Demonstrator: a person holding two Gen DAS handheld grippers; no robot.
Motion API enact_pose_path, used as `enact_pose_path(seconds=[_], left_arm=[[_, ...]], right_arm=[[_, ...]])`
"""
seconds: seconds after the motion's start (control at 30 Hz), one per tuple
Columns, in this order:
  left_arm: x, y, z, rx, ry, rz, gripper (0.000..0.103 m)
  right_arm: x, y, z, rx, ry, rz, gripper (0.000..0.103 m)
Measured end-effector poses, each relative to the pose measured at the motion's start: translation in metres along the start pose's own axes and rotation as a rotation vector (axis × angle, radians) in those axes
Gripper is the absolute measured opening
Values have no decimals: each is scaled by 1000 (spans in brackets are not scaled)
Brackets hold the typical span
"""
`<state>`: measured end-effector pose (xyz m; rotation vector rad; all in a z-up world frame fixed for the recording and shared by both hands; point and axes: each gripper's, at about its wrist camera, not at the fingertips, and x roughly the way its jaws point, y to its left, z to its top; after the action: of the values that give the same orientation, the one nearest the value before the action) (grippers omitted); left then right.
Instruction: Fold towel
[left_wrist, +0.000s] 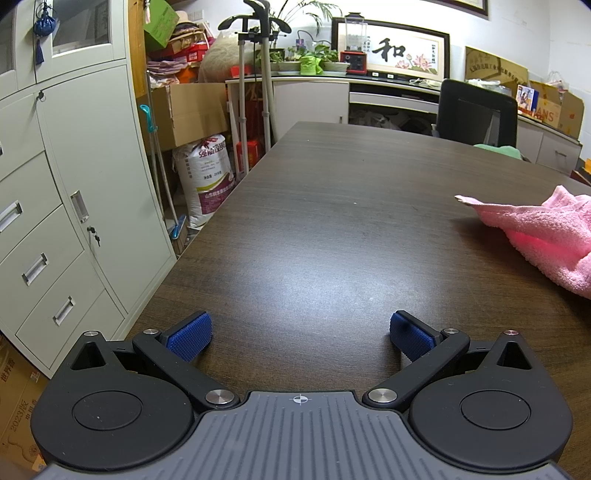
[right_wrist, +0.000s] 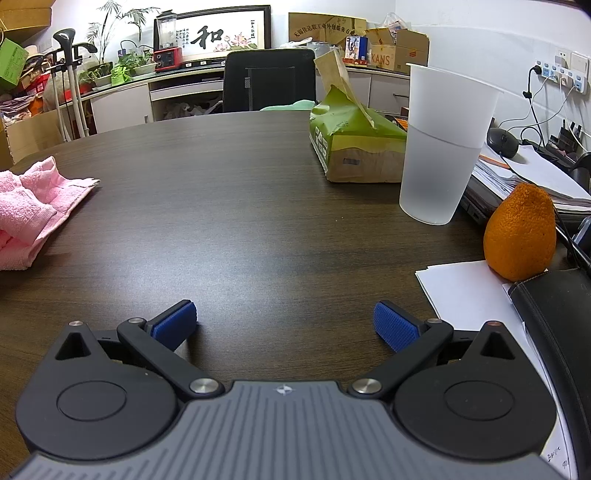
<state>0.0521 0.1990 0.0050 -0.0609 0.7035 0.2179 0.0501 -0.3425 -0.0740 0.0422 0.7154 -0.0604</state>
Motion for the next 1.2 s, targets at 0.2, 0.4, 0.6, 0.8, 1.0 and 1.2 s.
enact_pose_path(seconds=[0.2, 0.4, 0.6, 0.8, 1.0, 1.2], left_arm=[[0, 0, 0, 0, 0, 0, 103], [0, 0, 0, 0, 0, 0, 103], [0, 0, 0, 0, 0, -1, 103], [0, 0, 0, 1, 0, 0, 103], [0, 0, 0, -2, 0, 3, 103], [-1, 1, 0, -3, 0, 1, 103]], right_arm=[[-1, 0, 0, 2, 0, -3, 103], [-1, 1, 0, 9, 0, -11, 103], [-1, 2, 0, 21, -1, -24, 103], [-7, 13, 1, 69, -24, -7, 103], [-17, 62, 25, -41, -51, 78, 103], [-10, 116, 55, -109, -78, 200, 103]])
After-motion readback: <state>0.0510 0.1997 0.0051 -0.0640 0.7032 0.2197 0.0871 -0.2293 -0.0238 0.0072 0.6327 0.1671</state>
